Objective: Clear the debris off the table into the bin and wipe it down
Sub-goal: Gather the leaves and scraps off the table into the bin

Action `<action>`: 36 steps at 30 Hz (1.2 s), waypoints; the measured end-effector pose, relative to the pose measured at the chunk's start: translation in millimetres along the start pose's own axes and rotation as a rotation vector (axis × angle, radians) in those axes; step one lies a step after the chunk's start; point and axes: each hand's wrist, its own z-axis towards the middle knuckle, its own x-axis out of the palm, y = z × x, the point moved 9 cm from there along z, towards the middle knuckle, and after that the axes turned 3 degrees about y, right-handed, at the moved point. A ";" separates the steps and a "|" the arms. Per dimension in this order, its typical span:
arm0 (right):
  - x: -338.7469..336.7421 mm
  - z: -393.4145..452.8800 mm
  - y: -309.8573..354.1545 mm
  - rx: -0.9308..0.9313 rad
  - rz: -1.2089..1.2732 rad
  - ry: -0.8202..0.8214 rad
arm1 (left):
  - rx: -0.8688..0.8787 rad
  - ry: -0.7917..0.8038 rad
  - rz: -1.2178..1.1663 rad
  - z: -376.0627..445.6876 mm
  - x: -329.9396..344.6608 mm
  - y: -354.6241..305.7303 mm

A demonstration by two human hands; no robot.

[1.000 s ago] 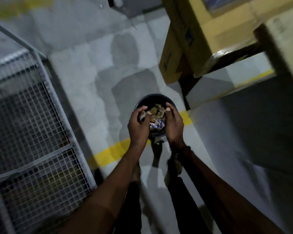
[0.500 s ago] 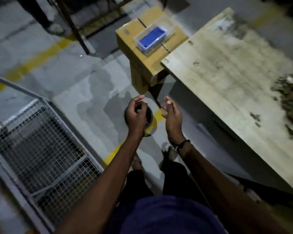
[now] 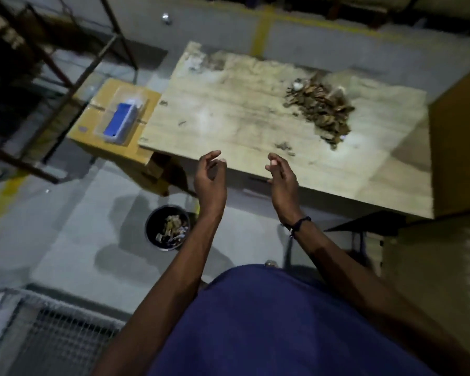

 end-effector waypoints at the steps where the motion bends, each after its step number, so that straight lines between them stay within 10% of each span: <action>1: -23.4 6.6 -2.5 -0.003 -0.004 -0.044 | 0.015 0.030 0.019 0.2 20.4 -1.6; 12: -188.8 67.2 -13.1 -0.065 -0.033 -0.294 | 0.038 0.229 0.223 33.0 194.8 13.0; 36: -232.9 332.3 -87.8 0.025 -0.596 -0.170 | 0.483 1.036 1.059 221.7 475.3 104.6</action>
